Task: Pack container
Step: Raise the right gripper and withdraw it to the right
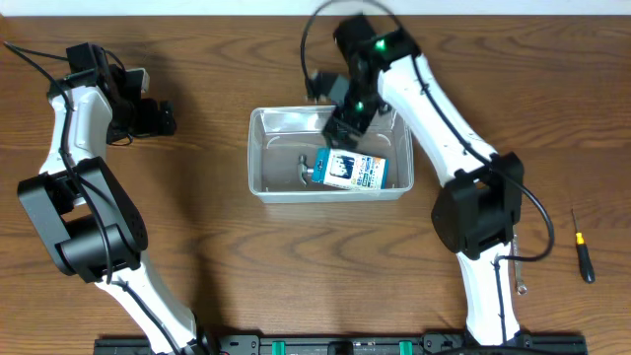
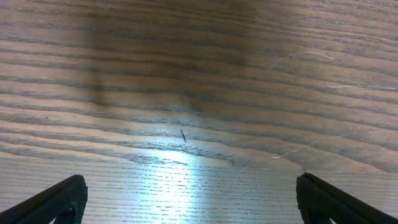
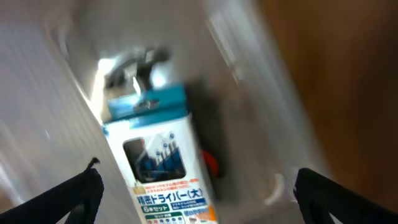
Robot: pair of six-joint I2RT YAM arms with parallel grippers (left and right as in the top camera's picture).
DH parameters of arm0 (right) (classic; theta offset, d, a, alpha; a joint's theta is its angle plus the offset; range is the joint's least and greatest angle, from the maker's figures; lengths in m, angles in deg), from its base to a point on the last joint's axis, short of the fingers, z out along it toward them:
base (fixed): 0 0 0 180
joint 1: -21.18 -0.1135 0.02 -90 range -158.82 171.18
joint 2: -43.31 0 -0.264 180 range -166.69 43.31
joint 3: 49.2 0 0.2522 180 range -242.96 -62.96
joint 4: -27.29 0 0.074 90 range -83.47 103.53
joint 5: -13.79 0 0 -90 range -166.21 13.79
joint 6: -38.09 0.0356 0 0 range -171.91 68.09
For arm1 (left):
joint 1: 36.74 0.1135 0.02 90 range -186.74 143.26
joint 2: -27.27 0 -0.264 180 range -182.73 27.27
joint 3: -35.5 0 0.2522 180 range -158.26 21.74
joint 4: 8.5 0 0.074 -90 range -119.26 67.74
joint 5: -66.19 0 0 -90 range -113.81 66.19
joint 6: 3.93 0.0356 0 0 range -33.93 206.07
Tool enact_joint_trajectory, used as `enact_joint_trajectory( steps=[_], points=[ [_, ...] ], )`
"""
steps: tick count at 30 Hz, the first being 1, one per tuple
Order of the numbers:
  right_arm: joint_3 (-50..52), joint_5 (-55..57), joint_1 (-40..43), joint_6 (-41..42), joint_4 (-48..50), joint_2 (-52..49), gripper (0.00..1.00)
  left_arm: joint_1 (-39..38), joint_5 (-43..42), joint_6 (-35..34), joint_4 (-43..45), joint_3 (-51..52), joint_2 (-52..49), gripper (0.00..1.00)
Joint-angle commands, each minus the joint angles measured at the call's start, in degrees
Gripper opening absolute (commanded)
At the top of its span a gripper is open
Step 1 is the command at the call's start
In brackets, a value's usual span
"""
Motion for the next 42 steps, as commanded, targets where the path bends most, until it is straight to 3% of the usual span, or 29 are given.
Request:
enact_joint_trajectory(
  steps=[1, 7, 13, 18, 24, 33, 42],
  points=[
    [-8.83, -0.24, 0.96, 8.55, -3.45, 3.80, 0.99, -0.02, 0.50, 0.33, 0.02, 0.24, -0.26, 0.98],
    [-18.01, -0.26, 3.15, 13.84, -10.86, 8.96, 0.99, -0.02, 0.52, 0.33, 0.02, 0.24, -0.26, 0.98],
    [-18.38, -0.52, 4.26, 13.84, -18.97, 14.86, 0.99, -0.02, 0.52, 0.33, 0.02, 0.24, -0.26, 0.98],
    [-18.38, -0.66, 4.07, 14.25, -19.87, 16.46, 0.99, -0.02, 0.50, 0.33, 0.02, 0.24, -0.26, 0.98],
    [-17.31, 3.96, 4.11, 25.92, -19.91, 18.38, 0.99, -0.02, 0.50, 0.33, 0.02, 0.24, -0.26, 0.98],
    [2.67, 16.87, 4.46, 31.10, -19.89, 36.87, 0.99, -0.02, 0.52, 0.33, 0.02, 0.24, -0.26, 0.98],
    [22.29, 18.53, 9.68, 40.59, -19.87, 54.47, 0.99, -0.02, 0.52, 0.33, 0.02, 0.24, -0.26, 0.98]
  ],
)
